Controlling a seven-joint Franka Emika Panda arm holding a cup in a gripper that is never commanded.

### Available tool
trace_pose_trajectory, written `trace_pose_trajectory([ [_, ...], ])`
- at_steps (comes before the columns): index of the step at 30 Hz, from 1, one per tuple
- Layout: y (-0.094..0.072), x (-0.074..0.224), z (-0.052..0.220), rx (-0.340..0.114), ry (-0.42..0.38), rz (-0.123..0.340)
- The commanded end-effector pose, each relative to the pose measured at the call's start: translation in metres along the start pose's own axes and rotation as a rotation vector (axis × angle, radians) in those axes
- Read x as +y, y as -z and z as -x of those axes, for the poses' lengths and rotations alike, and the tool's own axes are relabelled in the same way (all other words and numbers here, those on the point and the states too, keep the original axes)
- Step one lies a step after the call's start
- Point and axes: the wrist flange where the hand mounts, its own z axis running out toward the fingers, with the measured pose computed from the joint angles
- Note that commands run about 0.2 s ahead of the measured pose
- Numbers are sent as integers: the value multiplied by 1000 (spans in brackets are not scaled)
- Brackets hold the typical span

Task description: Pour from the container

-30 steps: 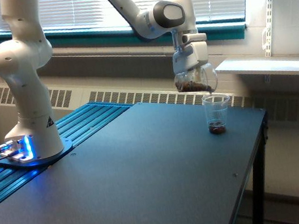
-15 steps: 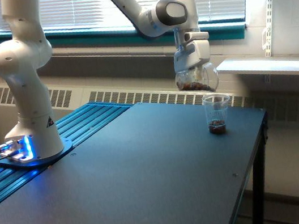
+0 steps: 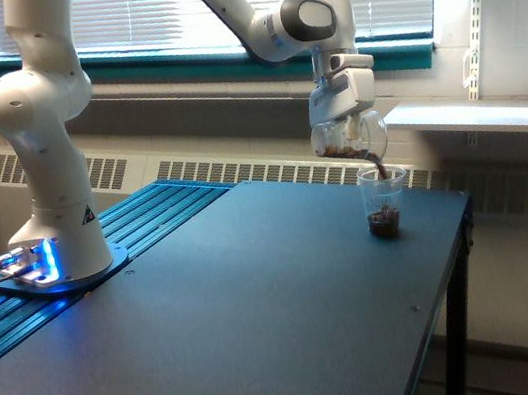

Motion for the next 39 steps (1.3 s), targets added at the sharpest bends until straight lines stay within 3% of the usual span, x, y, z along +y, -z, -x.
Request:
trace_pose_trajectory([
  [1, 6, -7, 0, -1, 45, 7],
  [39, 18, 0, -10, -53, 123, 95],
])
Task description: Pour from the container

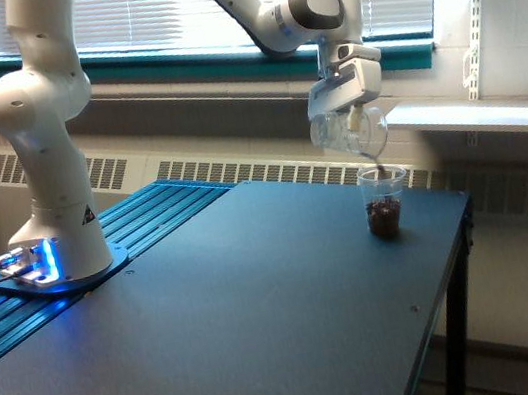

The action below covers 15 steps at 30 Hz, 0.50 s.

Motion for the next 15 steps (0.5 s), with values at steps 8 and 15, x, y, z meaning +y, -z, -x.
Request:
trace_pose_trajectory([
  [8, 6, -1, -3, -12, 53, 8],
  [15, 5, -1, -4, -15, 55, -6],
])
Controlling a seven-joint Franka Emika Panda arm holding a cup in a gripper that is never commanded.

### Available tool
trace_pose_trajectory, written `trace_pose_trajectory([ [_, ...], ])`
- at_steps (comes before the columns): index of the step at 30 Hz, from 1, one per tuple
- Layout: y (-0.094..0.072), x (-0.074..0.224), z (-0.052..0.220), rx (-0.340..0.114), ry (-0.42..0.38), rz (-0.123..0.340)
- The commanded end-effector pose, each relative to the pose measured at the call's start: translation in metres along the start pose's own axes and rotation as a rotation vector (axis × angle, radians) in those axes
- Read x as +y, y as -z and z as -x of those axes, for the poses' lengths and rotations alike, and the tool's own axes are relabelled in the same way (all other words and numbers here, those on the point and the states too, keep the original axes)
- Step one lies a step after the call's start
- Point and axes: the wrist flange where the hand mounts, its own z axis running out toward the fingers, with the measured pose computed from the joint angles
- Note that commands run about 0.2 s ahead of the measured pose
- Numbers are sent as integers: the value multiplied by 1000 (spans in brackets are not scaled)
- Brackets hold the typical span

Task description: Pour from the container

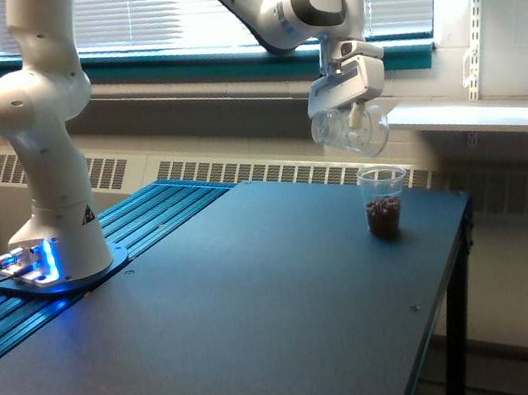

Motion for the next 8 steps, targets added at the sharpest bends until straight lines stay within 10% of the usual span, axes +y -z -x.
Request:
trace_pose_trajectory([
  [1, 1, -3, 0, -2, 27, -13],
  [8, 0, -3, 0, 9, 21, -34],
])
